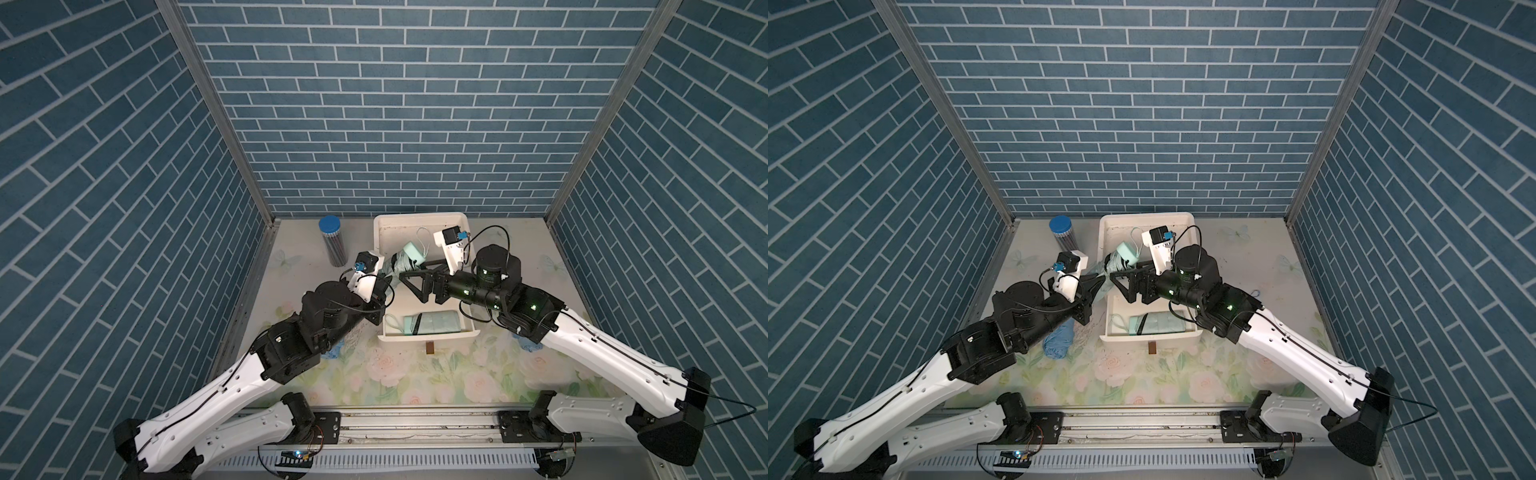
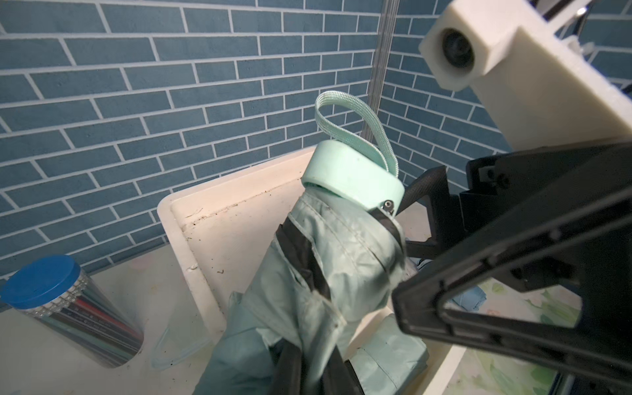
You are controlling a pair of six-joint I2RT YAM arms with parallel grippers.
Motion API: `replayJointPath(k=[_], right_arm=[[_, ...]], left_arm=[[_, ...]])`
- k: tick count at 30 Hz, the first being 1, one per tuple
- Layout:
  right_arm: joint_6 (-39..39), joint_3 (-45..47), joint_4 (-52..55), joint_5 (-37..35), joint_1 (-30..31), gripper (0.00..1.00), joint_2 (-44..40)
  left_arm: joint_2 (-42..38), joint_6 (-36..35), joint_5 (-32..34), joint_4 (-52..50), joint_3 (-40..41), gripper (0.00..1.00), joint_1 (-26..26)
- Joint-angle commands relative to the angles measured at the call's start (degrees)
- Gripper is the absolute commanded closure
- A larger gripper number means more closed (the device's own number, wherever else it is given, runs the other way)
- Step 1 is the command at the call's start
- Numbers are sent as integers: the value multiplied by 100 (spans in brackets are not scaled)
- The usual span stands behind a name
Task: Place the umbrella in the drawer by color
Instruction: Pick up the umbrella from the center of the board.
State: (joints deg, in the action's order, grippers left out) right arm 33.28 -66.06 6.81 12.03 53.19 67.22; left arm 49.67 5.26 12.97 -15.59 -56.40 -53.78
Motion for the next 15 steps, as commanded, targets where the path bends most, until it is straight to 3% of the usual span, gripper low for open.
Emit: replayJointPath(k=[1,10,15], right_arm=[[348,283,-306,8,-19,10,-326],[452,395,-186,61,-134,13,-557],[442,391,-49,211,-261,26,-540]], left_arm=[[-60,-422,-153,399,32,100,-88],[-2,-570,-844,284,94,100,-169],[-29,-607,-1041,261,132,100,-168]])
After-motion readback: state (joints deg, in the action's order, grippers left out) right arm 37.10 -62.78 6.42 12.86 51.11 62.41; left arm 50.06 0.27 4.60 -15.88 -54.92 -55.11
